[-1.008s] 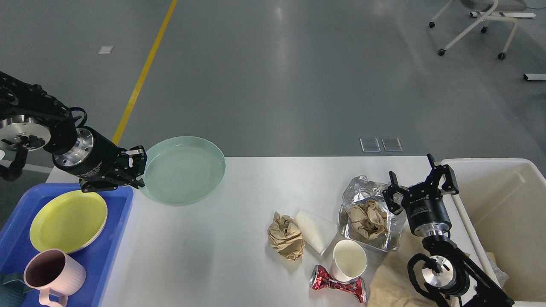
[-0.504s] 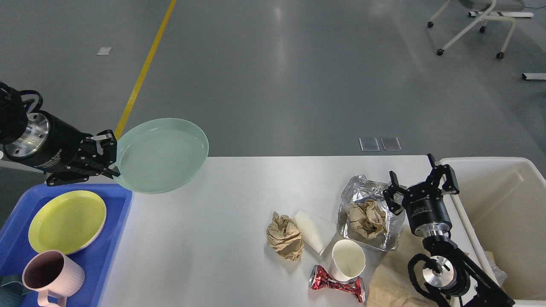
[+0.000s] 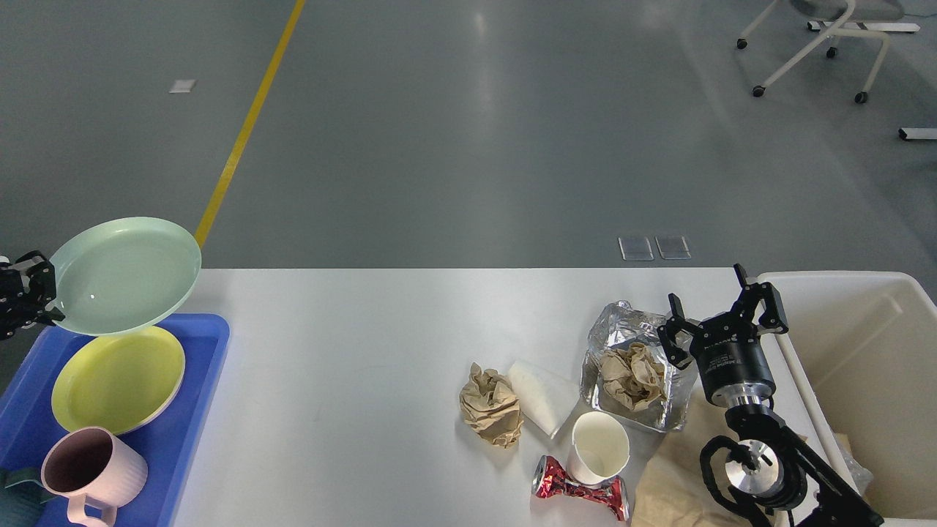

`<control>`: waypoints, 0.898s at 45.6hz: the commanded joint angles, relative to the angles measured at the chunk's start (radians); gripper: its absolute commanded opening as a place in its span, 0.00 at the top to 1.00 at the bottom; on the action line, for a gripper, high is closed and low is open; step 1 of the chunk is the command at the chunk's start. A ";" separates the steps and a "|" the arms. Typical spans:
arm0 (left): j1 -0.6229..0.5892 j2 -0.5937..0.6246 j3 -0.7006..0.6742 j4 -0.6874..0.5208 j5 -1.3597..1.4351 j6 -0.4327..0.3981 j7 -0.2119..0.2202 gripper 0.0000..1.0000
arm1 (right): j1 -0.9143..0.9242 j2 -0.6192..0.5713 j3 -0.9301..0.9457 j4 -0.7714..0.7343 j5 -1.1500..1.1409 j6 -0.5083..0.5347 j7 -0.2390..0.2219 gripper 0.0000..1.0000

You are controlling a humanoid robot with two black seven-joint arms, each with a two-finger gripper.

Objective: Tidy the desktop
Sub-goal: 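Lower the pale green plate onto the yellow plate and release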

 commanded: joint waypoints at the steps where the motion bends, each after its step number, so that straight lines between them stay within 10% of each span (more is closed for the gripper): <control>1: 0.167 0.028 -0.151 0.135 0.009 0.002 0.059 1.00 | 0.000 0.000 0.000 0.000 0.000 0.000 0.000 0.00; 17: 0.566 -0.017 -0.434 0.397 0.032 0.008 0.075 1.00 | 0.000 0.000 0.000 0.000 0.000 0.000 0.000 0.00; 41: 0.661 -0.093 -0.474 0.477 0.040 0.037 0.075 1.00 | 0.000 0.001 0.000 -0.001 0.000 0.000 0.000 0.00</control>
